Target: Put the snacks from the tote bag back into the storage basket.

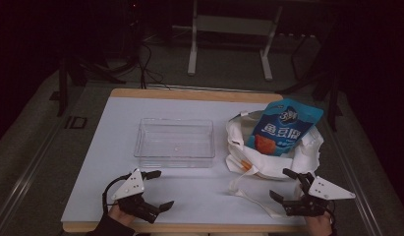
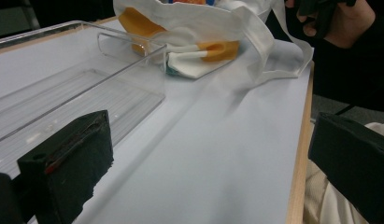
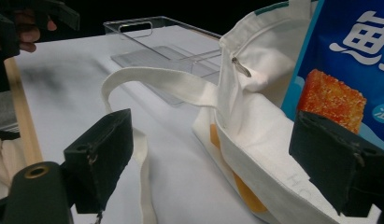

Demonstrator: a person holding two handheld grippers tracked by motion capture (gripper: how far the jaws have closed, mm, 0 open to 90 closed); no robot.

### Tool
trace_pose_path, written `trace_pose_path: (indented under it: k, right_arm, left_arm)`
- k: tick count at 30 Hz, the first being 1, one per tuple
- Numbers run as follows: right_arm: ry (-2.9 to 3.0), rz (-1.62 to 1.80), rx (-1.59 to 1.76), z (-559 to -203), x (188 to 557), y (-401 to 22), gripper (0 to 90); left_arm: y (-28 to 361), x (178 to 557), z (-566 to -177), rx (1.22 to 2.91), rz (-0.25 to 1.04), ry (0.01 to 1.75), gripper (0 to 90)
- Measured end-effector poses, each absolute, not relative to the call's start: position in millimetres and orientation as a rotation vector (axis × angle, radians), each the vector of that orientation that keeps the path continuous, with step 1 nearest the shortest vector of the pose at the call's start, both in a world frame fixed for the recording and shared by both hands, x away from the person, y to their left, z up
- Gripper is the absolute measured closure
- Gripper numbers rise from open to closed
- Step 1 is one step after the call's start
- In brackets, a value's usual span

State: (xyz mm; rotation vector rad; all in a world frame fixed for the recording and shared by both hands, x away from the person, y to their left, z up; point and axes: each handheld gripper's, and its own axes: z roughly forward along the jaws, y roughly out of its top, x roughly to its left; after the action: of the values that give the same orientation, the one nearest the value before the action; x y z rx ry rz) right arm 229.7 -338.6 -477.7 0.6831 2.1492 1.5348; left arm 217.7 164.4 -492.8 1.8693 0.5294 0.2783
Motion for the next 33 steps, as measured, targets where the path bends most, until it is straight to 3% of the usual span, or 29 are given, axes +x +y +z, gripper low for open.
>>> trace_pose_path:
  k: [11, 15, 20, 23, 33]
  right_arm:
    - [2.219, 1.55, 0.67, -463.8, 229.0, -348.1, 12.5]
    - [2.239, 1.541, 0.668, -455.5, 230.0, -351.8, 13.3]
    - [2.243, 1.539, 0.661, -444.6, 231.3, -357.0, 12.7]
    - [2.232, 1.527, 0.673, -439.0, 232.0, -360.3, 12.8]
    - [2.249, 1.552, 0.7, -433.7, 235.5, -364.1, 13.1]
  left_arm:
    - [171.6, 219.6, -483.8, 1.801, 0.217, 0.533, 0.3]
    - [159.8, 219.6, -473.5, 1.822, 0.148, 0.49, 0.3]
    - [142.2, 219.2, -468.3, 1.909, 0.2, 0.473, 0.3]
    - [135.4, 222.9, -464.0, 1.902, 0.122, 0.457, 0.3]
    - [97.6, 240.9, -443.1, 1.907, 0.125, 0.373, 0.3]
